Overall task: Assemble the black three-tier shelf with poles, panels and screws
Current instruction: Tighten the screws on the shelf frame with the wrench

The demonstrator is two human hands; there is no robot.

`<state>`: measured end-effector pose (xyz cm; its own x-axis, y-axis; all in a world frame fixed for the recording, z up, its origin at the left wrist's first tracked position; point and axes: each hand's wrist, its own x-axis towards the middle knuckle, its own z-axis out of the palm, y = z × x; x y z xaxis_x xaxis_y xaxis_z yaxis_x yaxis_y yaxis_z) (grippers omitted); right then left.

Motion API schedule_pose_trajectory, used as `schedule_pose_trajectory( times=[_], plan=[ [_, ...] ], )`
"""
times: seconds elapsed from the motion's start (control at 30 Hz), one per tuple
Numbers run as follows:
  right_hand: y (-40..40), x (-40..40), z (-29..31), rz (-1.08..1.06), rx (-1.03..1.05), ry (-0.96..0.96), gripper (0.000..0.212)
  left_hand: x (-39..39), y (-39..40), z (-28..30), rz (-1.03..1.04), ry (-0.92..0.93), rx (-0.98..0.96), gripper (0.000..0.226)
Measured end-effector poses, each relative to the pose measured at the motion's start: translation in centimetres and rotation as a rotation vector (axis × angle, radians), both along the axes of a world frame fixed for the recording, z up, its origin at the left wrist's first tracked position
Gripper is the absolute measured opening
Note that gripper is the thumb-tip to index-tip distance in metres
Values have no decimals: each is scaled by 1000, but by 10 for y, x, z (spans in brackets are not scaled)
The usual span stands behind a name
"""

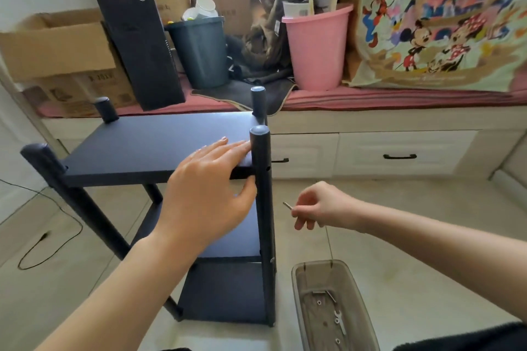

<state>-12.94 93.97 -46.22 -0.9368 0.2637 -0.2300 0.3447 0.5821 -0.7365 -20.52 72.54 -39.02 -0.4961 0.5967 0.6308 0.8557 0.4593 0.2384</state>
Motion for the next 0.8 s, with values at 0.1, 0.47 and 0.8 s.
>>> schedule_pose_trajectory(
  times=[0.1, 0.47, 0.8],
  plan=[
    [-15, 21, 24, -96, -134, 234, 14, 7, -7, 2, -44, -4, 229, 31],
    [-52, 36, 58, -129, -182, 636, 8, 3, -6, -16, -88, -1519, 156, 69],
    [-51, 36, 60, -97, -97, 657, 6, -8, 4, -26, -321, -1452, 569, 54]
  ],
)
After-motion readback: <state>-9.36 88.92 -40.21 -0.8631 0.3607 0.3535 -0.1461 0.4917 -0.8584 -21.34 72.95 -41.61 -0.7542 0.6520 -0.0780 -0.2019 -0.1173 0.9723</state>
